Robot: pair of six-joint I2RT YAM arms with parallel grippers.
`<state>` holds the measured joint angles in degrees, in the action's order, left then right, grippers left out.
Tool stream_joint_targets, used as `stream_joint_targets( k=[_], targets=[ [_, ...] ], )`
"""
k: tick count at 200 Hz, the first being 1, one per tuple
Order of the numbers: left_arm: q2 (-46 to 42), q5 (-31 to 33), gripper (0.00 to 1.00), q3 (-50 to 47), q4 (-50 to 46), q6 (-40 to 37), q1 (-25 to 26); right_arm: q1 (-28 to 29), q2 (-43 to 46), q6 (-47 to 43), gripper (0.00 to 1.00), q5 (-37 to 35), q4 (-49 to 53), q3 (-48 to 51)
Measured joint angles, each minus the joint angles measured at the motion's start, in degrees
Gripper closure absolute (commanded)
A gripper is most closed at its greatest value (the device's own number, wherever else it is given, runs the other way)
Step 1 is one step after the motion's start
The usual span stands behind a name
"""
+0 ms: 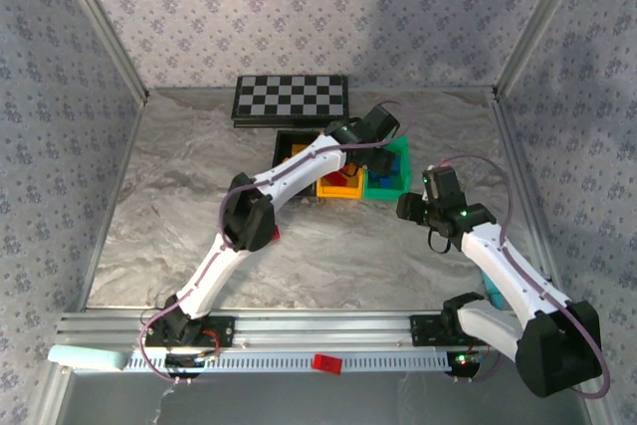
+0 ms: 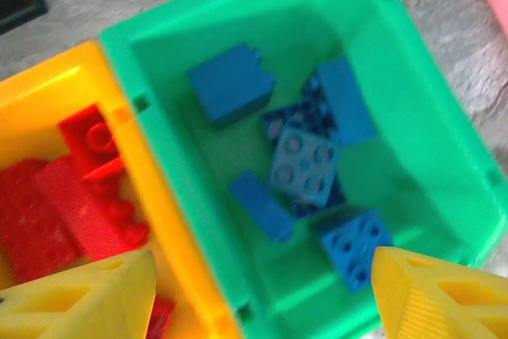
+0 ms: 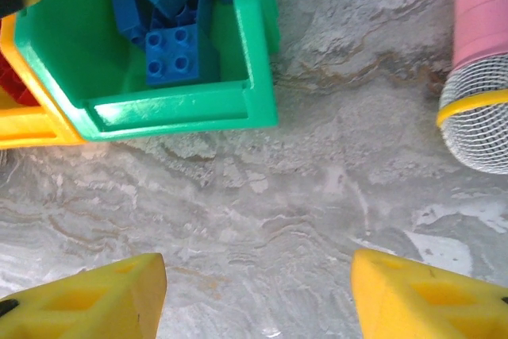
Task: Sort the legos into containers by color
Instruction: Place the lego in the container, then pick up the lego from the bottom-center of the table.
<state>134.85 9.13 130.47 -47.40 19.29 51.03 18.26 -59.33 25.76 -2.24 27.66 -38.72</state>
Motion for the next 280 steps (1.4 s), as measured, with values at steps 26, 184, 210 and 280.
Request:
stream_joint_targets(
  k=[26,184,210,280],
  targets=[
    [-9.7,0.8,0.29,-11.9,2.5,-0.2,-0.7,2.9,-2.2,0.5,0.35,0.1,0.0,-0.1],
    [-53.5,4.6,0.30,-76.3,12.8,9.9,-20.8,27.5,-23.8,-1.1,0.30,2.0,-5.6,-13.7],
    [-57.3,1.9,0.30,-80.4,13.7,10.9,-26.1,33.8,-35.1,-5.3,0.22,4.1,-6.6,-24.4],
    [-66.2,-3.4,0.30,-86.9,14.6,11.5,-33.7,39.1,-58.5,-21.6,0.16,10.2,-1.3,-52.8]
  ],
)
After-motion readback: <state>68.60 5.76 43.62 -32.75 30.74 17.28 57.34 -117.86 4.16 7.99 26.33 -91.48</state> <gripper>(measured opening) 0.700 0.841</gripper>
